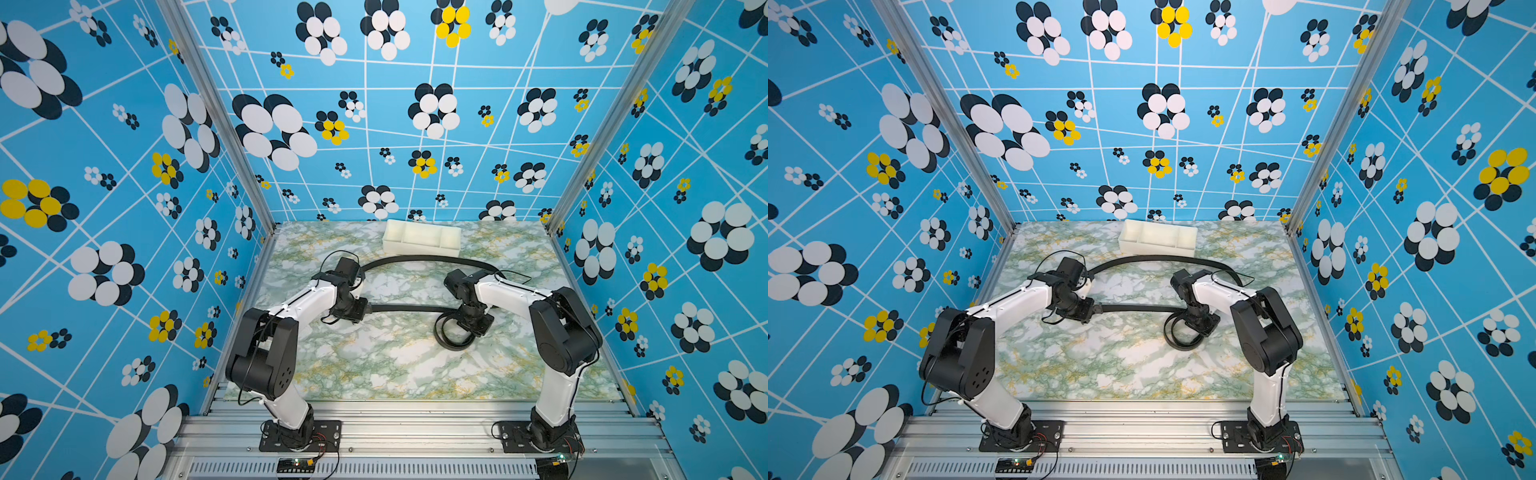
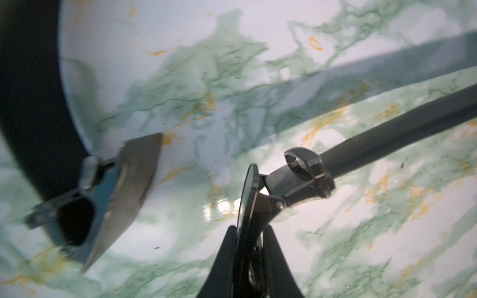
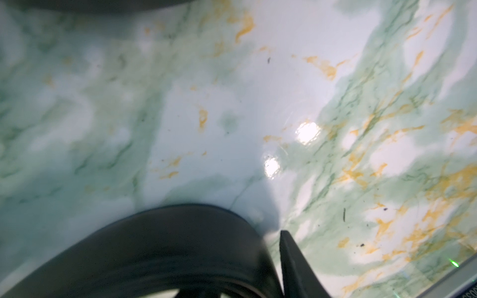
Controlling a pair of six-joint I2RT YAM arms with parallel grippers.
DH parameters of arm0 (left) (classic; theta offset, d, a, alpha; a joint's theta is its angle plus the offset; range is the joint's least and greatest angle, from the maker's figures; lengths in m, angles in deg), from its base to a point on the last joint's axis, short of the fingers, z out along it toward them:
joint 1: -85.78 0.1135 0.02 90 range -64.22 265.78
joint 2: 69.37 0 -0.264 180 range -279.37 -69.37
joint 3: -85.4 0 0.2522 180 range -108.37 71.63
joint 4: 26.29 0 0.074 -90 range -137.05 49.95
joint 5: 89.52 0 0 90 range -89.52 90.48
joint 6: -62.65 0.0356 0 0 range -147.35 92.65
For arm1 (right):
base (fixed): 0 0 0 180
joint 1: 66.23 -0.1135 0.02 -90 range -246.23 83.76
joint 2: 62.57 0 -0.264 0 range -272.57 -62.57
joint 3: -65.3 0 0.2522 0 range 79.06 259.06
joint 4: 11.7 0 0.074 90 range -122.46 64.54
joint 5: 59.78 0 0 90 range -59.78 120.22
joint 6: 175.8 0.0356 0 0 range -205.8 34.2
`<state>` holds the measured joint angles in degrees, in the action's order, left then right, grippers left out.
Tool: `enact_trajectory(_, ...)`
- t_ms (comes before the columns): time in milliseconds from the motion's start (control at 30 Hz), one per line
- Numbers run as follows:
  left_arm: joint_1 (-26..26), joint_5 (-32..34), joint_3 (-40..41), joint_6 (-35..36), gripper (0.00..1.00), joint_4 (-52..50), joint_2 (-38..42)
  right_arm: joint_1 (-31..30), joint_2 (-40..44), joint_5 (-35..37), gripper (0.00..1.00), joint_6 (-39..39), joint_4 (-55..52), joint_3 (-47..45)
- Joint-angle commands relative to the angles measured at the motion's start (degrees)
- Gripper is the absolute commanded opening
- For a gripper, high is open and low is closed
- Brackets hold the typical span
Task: Place the belts into the storage roll
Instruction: Roll the belt at the center of the board.
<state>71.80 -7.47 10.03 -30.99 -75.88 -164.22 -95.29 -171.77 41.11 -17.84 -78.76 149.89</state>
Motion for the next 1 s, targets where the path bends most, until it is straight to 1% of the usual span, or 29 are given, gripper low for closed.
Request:
enact_trajectory(0, 5.09, 2.57, -0.68, -1.81, 0.0, -1.59, 0.67, 1.39, -5.91, 4.74, 0.4, 1.25, -1.43, -4.46)
enact_trajectory(100, 5.65, 1.72, -2.35, -1.55, 0.0, -1.57, -0.76, 0.89, -6.33, 4.14, 0.37, 1.03, -0.43, -3.72)
enact_trajectory(200, 5.47, 1.07, -2.11, -1.72, 0.0, -1.52, -1.0, 0.77, -6.27, 4.22, 0.31, 1.38, 0.18, -3.33)
enact_trajectory(367, 4.8, 1.02, 1.5, -1.79, 0.0, -1.41, 1.28, 0.85, -6.03, 3.03, 0.29, 4.59, 0.97, -3.01)
enact_trajectory(467, 2.87, 1.46, 3.84, -2.42, 0.0, -2.58, 4.02, 0.85, -6.16, 1.16, 0.3, 8.51, 1.77, -2.38)
enact_trajectory(567, -0.98, 3.14, 6.79, -3.27, 0.0, -3.77, 7.11, 0.89, -6.96, 0.19, 0.29, 12.38, 2.35, -0.67)
enact_trajectory(633, -4.15, 4.39, 9.3, -4.34, 0.0, -4.11, 9.12, 0.76, -8.66, -0.33, 0.29, 13.82, 2.06, 2.2)
enact_trajectory(733, -9.68, 5.78, 11.61, -7.78, 0.0, -4.04, 11.4, 0.46, -12.29, -1.68, 0.29, 15.61, 1.15, 8.41)
enact_trajectory(933, -20.92, 8.78, 12.84, -12.71, 0.0, -5.55, 12.87, -0.97, -20.06, -2.98, 0.3, 18.05, -0.98, 20.34)
enact_trajectory(967, -23.04, 8.91, 13.22, -13.73, 0.0, -5.73, 13.17, -1.08, -21.11, -3.03, 0.29, 18.01, -1.32, 23.56)
